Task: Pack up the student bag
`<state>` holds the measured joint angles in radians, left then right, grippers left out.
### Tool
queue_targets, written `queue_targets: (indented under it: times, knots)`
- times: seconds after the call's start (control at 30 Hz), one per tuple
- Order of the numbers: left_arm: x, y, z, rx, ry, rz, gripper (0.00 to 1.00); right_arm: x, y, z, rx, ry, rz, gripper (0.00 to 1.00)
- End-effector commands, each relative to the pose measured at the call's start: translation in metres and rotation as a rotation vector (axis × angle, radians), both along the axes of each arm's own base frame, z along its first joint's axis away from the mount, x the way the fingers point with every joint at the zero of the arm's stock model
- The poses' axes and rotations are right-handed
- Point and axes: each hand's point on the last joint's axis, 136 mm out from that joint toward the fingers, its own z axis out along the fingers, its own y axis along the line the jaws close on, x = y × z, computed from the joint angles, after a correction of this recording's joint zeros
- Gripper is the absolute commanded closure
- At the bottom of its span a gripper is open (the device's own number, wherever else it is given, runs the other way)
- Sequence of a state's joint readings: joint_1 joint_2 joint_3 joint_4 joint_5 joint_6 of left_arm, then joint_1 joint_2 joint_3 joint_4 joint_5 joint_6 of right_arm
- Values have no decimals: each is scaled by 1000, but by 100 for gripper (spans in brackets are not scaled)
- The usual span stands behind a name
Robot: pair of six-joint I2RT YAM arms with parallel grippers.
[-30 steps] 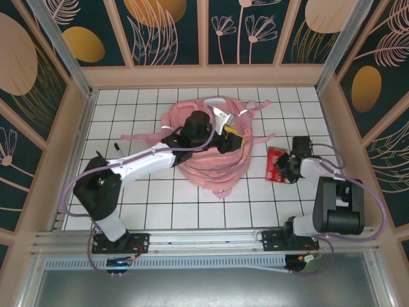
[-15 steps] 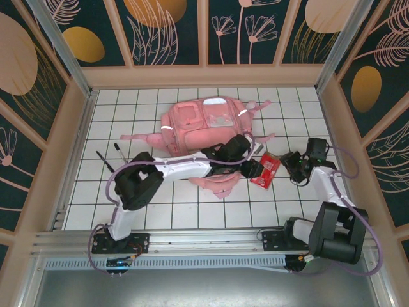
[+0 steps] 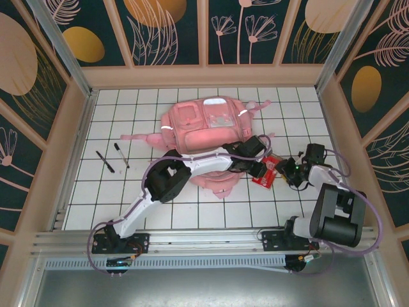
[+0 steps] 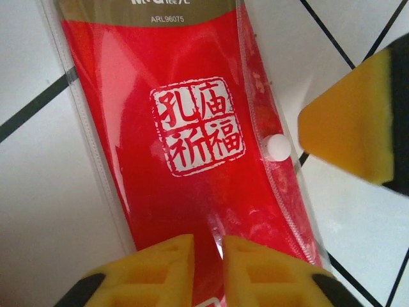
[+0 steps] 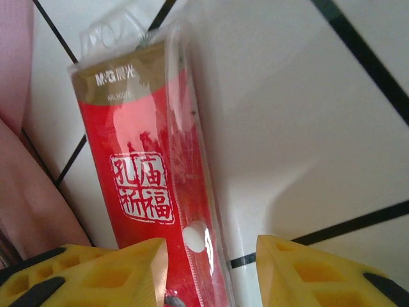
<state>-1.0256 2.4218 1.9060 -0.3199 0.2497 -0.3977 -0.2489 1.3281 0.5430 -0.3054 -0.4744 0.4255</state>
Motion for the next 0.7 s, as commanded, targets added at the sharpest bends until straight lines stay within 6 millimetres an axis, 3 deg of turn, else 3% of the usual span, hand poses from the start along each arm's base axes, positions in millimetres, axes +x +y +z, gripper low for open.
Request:
queue_targets:
  times: [0.0, 0.23, 0.53, 0.67]
  knots:
    - [-12, 29, -52, 166, 78, 3, 87, 6, 1, -2, 6, -34, 33, 59]
    - [-22, 44, -65, 185, 104, 6, 96, 7, 22, -5, 119, -78, 97, 59]
    - [-20, 46, -65, 176, 110, 15, 100, 17, 46, 37, 259, -308, 169, 64]
    - [-21, 44, -56, 149, 105, 6, 100, 14, 49, 41, 273, -327, 177, 70]
